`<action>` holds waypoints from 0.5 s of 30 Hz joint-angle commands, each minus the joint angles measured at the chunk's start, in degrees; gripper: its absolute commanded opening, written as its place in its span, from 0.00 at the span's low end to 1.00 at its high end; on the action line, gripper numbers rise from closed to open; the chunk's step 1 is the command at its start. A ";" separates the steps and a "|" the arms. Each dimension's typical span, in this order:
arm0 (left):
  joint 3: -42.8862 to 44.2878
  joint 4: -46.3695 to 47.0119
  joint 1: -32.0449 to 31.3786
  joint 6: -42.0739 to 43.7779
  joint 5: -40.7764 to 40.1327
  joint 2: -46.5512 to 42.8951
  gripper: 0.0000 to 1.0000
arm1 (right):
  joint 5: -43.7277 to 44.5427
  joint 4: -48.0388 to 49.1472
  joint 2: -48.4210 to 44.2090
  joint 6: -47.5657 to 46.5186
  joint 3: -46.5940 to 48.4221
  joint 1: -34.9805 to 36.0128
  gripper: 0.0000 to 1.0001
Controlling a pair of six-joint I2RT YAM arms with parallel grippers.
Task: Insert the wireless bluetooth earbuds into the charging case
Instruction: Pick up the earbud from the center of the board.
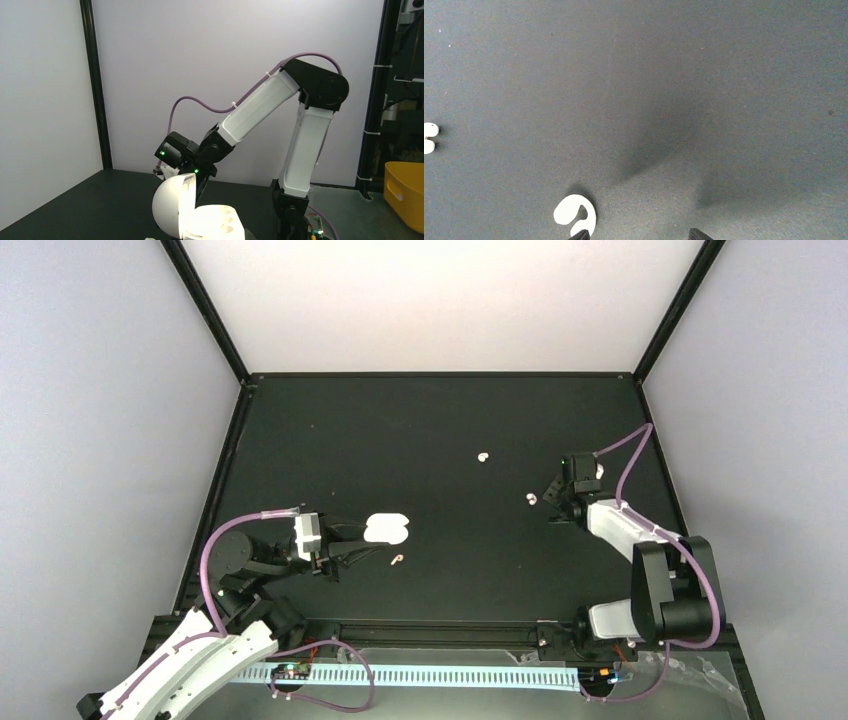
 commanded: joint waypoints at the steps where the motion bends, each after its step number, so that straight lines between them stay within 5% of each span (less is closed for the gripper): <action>1: 1.27 -0.39 0.07 0.82 -0.44 -0.09 0.02 | -2.82 2.24 3.10 -2.86 2.60 -0.43 0.49; 15: 1.44 -0.43 0.17 0.87 0.24 0.58 0.01 | -5.10 3.62 8.87 -5.14 3.64 -0.37 0.41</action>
